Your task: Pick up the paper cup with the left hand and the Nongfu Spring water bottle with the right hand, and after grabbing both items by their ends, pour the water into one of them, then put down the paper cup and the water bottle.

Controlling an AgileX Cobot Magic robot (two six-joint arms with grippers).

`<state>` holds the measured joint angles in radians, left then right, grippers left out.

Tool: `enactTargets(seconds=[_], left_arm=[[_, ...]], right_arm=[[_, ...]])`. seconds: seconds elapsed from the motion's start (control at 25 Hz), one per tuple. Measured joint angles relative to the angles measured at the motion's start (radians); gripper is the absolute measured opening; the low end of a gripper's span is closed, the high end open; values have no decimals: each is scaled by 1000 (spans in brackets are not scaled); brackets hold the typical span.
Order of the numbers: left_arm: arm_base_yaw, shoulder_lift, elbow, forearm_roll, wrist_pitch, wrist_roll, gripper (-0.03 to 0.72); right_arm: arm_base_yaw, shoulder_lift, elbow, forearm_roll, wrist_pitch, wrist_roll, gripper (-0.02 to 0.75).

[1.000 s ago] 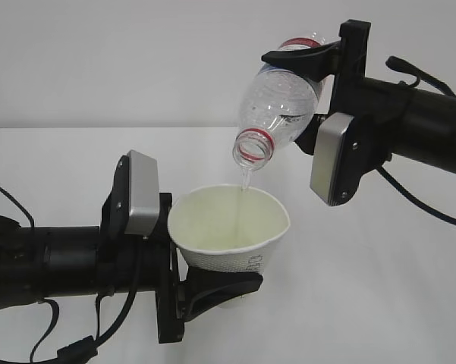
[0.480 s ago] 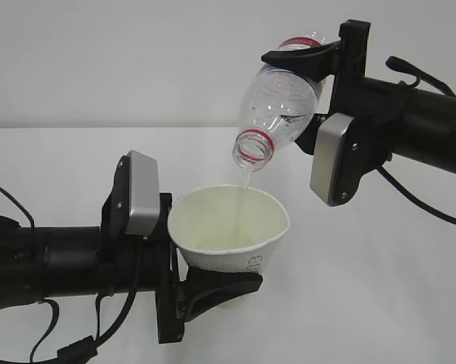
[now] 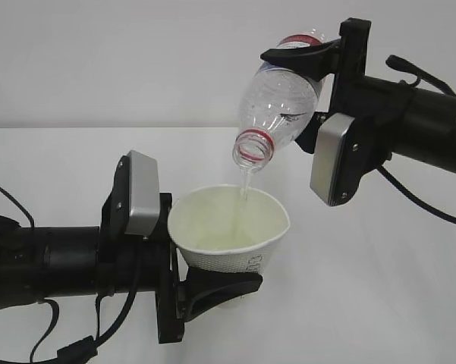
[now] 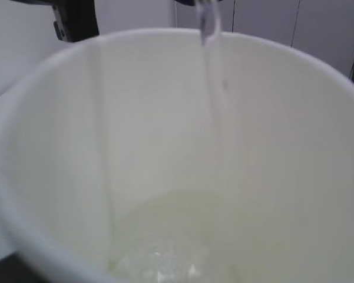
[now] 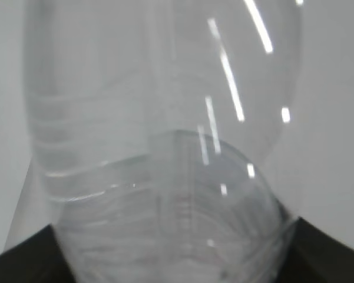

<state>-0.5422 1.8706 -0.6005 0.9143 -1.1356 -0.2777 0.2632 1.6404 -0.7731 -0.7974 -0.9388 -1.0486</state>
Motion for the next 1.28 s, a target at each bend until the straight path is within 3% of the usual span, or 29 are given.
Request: enactTargets(seconds=[0.76,1.28], left_arm=[[0,0,0,0,2,0,502],[-35,0,0,0,2,0,501]], right_arm=[[0,0,0,2,-6,-1,495],[0,0,0,4,-13,-11,495]])
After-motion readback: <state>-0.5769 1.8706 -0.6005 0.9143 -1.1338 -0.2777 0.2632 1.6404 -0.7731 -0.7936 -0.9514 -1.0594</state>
